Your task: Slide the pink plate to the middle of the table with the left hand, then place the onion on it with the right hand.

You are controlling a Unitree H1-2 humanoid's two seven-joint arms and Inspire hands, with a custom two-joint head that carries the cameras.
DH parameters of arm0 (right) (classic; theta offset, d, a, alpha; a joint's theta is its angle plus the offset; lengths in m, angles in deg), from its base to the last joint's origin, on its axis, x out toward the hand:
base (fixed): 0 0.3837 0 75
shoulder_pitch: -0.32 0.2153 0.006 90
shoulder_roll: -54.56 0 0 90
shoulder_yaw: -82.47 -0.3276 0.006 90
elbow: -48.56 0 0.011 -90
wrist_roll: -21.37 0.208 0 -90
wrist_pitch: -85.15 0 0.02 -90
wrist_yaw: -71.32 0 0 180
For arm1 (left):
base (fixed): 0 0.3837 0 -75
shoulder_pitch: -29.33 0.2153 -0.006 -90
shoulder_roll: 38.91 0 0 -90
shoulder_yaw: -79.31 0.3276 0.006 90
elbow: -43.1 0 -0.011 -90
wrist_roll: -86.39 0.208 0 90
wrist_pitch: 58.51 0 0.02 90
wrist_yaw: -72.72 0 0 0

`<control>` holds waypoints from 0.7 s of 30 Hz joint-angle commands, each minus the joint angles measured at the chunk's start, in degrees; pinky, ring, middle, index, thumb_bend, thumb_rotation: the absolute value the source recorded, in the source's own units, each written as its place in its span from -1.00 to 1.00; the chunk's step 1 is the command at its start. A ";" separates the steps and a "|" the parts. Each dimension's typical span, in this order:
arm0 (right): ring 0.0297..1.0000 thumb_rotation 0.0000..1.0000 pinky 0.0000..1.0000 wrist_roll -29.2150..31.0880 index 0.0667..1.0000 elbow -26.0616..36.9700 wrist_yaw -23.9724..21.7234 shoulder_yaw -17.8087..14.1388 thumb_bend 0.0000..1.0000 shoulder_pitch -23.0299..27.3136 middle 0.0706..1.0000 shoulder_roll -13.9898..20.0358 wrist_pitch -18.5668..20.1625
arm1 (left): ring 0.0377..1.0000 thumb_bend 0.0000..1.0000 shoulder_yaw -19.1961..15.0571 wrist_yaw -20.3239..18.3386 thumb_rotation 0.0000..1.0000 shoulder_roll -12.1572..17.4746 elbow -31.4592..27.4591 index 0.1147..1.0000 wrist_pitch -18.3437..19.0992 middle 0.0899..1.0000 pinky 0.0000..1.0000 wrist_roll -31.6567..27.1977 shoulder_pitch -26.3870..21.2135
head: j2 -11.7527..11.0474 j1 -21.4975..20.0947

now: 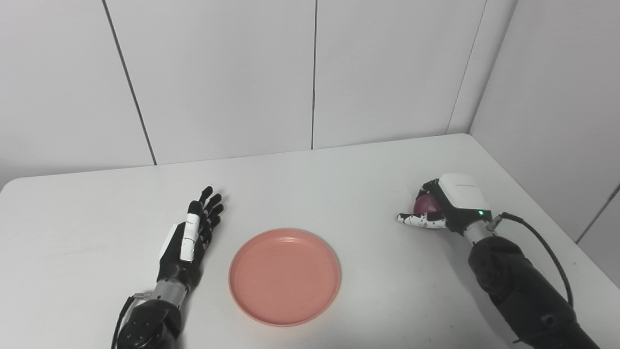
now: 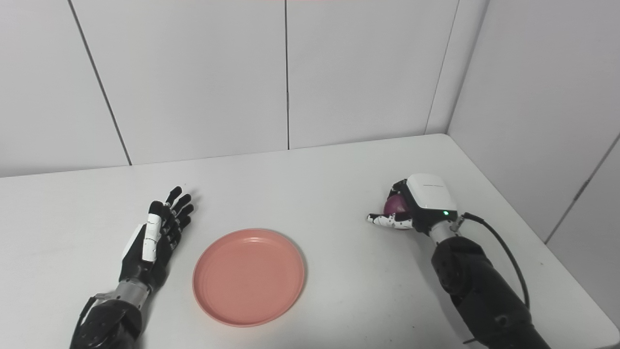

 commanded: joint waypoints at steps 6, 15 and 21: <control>-0.62 0.07 -0.71 1.20 -0.40 0.99 -1.89 0.14 -0.11 0.35 -0.53 1.49 -0.59 | 0.93 0.60 0.14 -0.91 0.98 0.21 1.94 0.99 2.21 0.93 1.00 -0.40 2.80 | 0.06 0.08; -0.69 -0.16 -0.76 2.21 -0.45 8.33 -3.92 -0.55 -0.13 1.14 -0.60 1.67 -1.69 | 0.91 0.62 0.37 -0.52 0.99 -0.05 2.40 0.99 1.91 0.92 1.00 0.15 2.62 | 0.03 0.22; -0.77 -0.06 -0.81 1.66 -0.52 15.03 -6.61 -0.61 -0.13 2.57 -0.68 1.49 -1.08 | 0.90 0.62 -0.01 -0.04 0.95 -0.54 2.94 0.97 1.63 0.90 1.00 0.02 2.37 | 0.01 0.46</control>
